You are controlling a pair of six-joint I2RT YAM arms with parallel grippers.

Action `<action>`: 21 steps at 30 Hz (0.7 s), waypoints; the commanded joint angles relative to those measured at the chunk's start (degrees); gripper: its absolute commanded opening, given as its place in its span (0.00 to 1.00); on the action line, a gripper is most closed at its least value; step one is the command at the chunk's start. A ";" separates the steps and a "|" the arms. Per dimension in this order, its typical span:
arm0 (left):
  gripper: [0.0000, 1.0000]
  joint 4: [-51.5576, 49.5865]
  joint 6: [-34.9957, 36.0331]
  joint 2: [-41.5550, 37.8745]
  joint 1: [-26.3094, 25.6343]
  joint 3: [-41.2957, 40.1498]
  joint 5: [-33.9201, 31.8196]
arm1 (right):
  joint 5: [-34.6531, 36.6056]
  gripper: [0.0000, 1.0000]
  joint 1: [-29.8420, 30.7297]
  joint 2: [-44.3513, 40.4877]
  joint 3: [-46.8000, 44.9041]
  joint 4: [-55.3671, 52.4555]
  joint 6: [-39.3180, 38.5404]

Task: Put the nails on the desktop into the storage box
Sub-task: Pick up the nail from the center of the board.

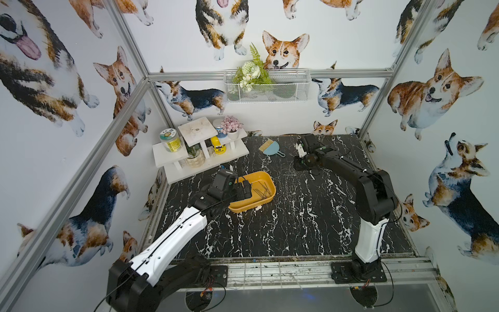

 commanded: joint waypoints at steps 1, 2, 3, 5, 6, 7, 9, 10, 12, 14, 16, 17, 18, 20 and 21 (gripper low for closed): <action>1.00 1.95 2.31 2.07 -0.01 1.71 2.02 | -0.55 0.34 -1.04 1.84 -0.81 1.29 -1.22; 1.00 2.30 2.40 2.86 0.03 2.00 2.48 | -0.53 0.33 -1.31 2.60 -0.92 1.45 -1.38; 1.00 2.46 2.49 3.47 0.04 2.33 2.79 | -0.43 0.32 -1.41 3.20 -0.89 1.57 -1.41; 1.00 3.16 2.38 4.50 0.04 2.67 3.35 | -0.34 0.31 -1.48 4.85 -0.59 1.75 -1.41; 1.00 3.40 2.28 4.82 -0.01 2.72 3.56 | -0.42 0.31 -1.49 5.50 -0.29 1.84 -1.41; 1.00 3.83 2.08 5.10 -0.05 2.72 3.82 | -0.44 0.30 -1.45 6.25 0.13 1.89 -1.30; 1.00 4.11 2.06 5.46 -0.18 2.81 3.92 | -0.51 0.29 -1.43 7.69 0.98 1.77 -1.22; 1.00 4.19 2.04 5.58 -0.27 2.90 3.99 | -0.59 0.28 -1.42 8.37 1.49 1.75 -1.10; 1.00 4.11 2.06 5.64 -0.33 2.82 3.92 | -1.10 0.26 -1.45 9.43 2.52 1.45 -0.93; 1.00 4.07 2.13 5.44 -0.31 2.55 3.90 | -1.56 0.24 -1.50 10.05 3.14 1.40 -0.62; 1.00 4.05 2.14 5.18 -0.31 2.04 3.76 | -1.98 0.23 -1.48 10.44 3.38 1.42 -0.35; 1.00 4.03 2.14 5.07 -0.31 1.87 3.83 | -2.09 0.22 -1.42 10.58 3.46 1.40 -0.24; 1.00 4.10 2.14 4.98 -0.31 1.60 3.79 | -2.23 0.22 -1.40 10.67 3.47 1.49 -0.27; 1.00 4.19 2.04 4.81 -0.31 1.19 3.89 | -2.35 0.22 -1.36 10.73 3.55 1.40 -0.16; 1.00 4.25 1.97 4.72 -0.31 1.04 3.92 | -2.36 0.22 -1.32 10.88 3.55 1.40 -0.18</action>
